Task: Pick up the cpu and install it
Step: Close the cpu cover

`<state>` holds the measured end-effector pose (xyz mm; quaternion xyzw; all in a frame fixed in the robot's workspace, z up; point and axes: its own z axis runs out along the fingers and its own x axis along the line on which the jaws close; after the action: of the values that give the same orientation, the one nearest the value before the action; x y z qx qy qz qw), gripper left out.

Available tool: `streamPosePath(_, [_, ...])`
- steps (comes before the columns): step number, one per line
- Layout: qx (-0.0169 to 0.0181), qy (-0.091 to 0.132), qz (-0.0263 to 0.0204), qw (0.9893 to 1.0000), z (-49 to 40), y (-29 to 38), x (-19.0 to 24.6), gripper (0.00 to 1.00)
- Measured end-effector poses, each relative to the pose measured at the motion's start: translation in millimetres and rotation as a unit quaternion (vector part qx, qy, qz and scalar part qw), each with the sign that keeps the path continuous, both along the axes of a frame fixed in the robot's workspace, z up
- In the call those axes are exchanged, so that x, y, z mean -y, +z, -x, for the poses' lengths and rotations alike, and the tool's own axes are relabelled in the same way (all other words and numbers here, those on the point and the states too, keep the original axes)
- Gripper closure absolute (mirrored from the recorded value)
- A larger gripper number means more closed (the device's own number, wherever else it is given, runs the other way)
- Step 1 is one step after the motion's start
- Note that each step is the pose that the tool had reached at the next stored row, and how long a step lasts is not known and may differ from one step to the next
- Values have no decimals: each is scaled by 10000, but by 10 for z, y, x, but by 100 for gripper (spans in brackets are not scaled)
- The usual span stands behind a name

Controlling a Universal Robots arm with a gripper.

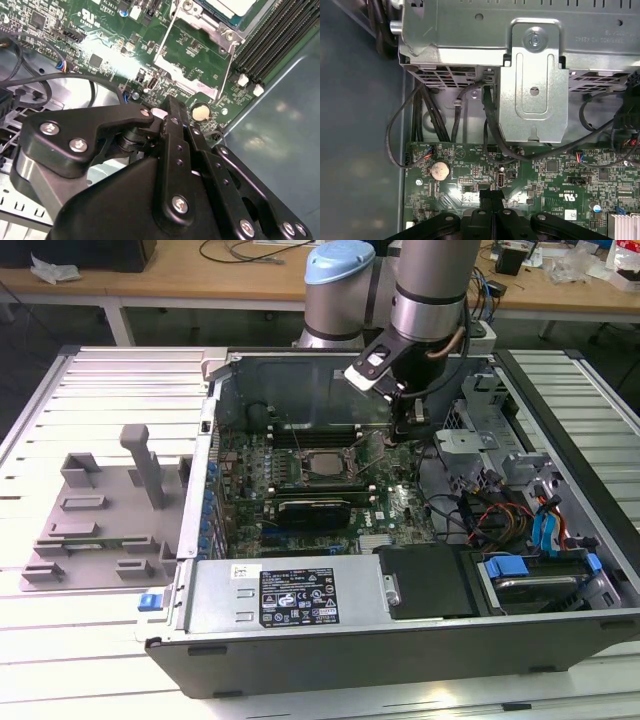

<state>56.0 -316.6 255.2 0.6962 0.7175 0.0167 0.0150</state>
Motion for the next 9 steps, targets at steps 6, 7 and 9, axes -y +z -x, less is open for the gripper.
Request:
streamPosePath(6, [0,0,-2,10000,0,-32,0,89])
streamPosePath(7, [1,0,-1,10000,0,-38,0,89])
streamPosePath(9, [0,0,0,10000,0,-60,0,89])
